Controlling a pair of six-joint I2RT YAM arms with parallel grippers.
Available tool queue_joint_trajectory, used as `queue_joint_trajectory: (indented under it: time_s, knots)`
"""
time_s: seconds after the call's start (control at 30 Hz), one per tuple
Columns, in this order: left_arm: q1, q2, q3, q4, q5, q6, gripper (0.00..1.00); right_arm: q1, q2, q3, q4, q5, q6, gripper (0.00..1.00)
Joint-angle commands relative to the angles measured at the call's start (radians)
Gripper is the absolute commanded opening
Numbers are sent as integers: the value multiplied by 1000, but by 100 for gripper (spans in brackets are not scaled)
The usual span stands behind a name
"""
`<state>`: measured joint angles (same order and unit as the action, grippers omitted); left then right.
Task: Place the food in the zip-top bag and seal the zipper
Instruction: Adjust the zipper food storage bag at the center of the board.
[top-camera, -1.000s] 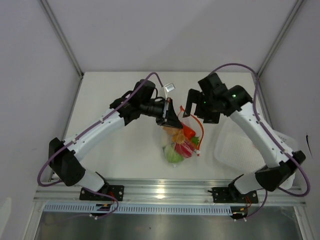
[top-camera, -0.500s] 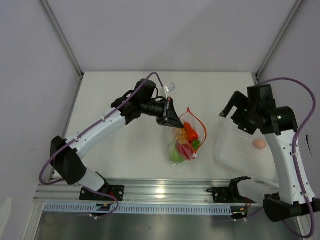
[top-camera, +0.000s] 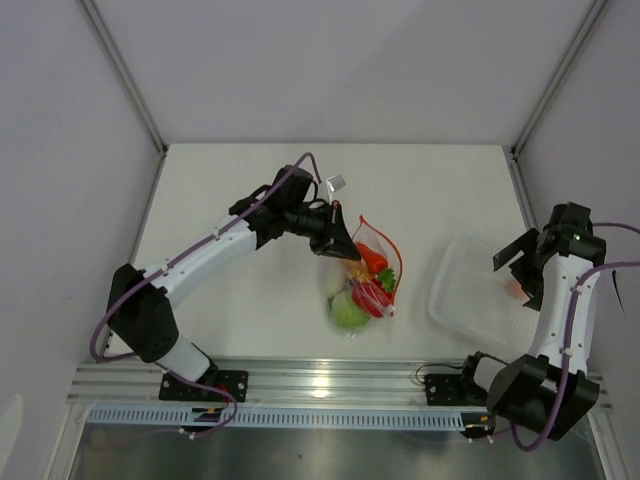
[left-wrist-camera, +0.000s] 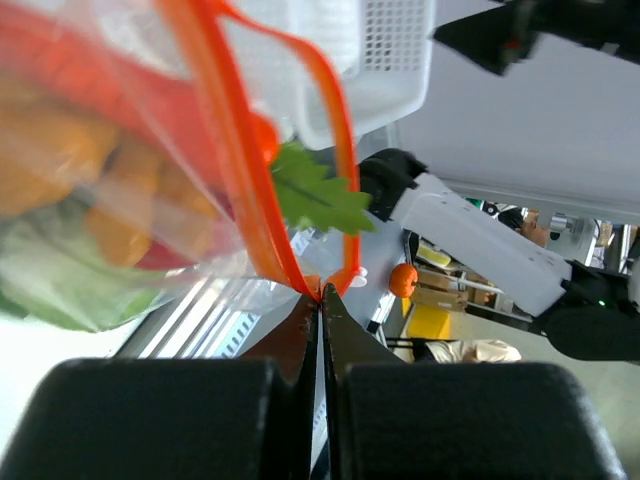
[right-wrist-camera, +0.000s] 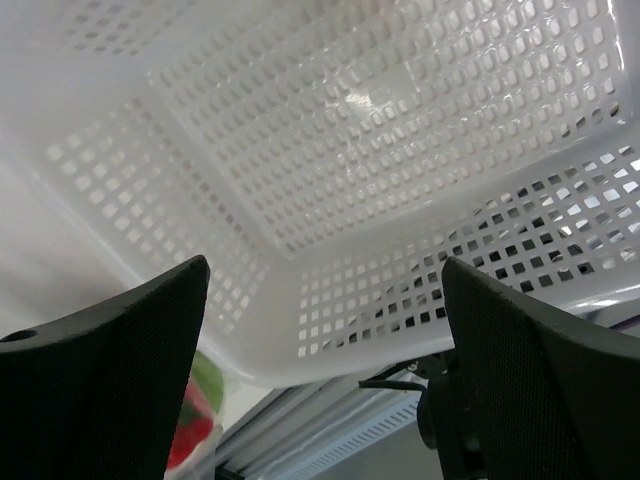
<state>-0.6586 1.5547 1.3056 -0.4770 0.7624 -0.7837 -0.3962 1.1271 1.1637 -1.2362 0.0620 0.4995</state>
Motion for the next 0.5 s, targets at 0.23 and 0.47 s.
queue_joint_trajectory:
  time_s: [0.23, 0.47]
  knots:
    - [-9, -79, 80, -14, 29, 21, 1, -148, 59, -200, 279, -42, 46, 99]
    - [-10, -93, 58, -8, 40, 21, 1, -164, 66, -306, 490, -18, 63, 97]
